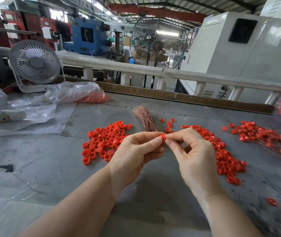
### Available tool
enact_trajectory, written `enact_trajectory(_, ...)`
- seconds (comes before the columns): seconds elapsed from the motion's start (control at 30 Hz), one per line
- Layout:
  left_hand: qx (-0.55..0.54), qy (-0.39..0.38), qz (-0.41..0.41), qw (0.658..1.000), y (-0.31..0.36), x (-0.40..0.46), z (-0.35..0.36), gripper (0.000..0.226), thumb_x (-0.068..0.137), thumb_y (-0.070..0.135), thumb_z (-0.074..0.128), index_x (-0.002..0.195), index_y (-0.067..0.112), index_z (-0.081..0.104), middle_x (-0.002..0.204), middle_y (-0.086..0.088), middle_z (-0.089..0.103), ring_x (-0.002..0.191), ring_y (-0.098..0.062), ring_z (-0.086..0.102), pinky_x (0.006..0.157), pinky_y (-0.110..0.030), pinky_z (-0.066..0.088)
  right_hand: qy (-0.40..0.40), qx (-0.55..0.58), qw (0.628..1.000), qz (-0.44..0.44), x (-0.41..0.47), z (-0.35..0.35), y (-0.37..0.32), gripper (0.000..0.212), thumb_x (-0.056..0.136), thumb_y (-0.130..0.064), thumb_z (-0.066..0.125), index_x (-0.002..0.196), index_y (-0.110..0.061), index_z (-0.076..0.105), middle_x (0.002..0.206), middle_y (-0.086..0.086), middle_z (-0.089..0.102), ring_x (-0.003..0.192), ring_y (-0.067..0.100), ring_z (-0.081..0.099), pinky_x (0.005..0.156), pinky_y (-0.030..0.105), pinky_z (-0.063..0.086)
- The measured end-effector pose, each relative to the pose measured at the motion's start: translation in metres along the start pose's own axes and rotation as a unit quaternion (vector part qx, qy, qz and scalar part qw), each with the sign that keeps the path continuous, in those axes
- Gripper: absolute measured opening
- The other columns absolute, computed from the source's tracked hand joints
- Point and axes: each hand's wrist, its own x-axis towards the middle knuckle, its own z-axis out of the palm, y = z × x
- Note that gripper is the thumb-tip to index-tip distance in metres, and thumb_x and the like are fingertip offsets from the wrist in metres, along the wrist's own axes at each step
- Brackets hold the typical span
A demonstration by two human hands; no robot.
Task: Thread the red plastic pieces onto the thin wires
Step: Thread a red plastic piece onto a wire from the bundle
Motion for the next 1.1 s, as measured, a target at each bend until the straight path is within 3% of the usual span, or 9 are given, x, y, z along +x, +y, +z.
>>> enact_trajectory(0.3,0.030,0.009,0.036,0.999,-0.0004,-0.0013,0.0023,0.019,0.066,0.011,0.066,0.083,0.009,0.073,0.070,-0.005,0.070,0.058,-0.008,0.064,0.055,-0.018,0.052,0.002,0.022,1.000,0.019,0.0002,0.0007,0.0010,0.011,0.080,0.000,0.068,0.079,-0.011,0.069,0.086,-0.005,0.066,0.086,0.000,0.059,0.072,0.006,0.040)
enact_trajectory(0.5,0.056,0.011,0.055,0.997,-0.0001,-0.0020,0.0042,0.022,0.064,0.014,0.067,0.084,0.011,0.073,0.070,-0.004,0.070,0.060,-0.008,0.064,0.056,-0.018,0.052,0.026,0.034,0.999,0.013,-0.0001,0.0021,-0.0006,0.010,0.079,-0.005,0.066,0.081,-0.014,0.071,0.080,-0.013,0.067,0.079,-0.003,0.061,0.069,0.005,0.041)
enact_trajectory(0.83,0.081,0.016,0.076,0.994,0.0005,-0.0018,0.0033,0.025,0.064,0.016,0.068,0.088,0.009,0.071,0.070,-0.004,0.071,0.059,-0.008,0.064,0.056,-0.018,0.051,0.023,0.076,0.995,0.055,0.0027,0.0010,-0.0041,0.032,0.077,0.001,0.071,0.075,-0.031,0.067,0.076,-0.017,0.070,0.072,-0.001,0.063,0.063,0.007,0.042)
enact_trajectory(1.1,0.081,0.011,0.068,0.994,0.0018,-0.0024,0.0018,0.027,0.065,0.014,0.066,0.090,0.007,0.070,0.071,-0.004,0.071,0.059,-0.008,0.063,0.057,-0.018,0.052,0.010,0.082,0.995,0.061,0.0032,-0.0003,-0.0054,0.029,0.076,0.003,0.071,0.076,-0.026,0.069,0.076,-0.018,0.069,0.077,-0.002,0.064,0.064,0.008,0.043)
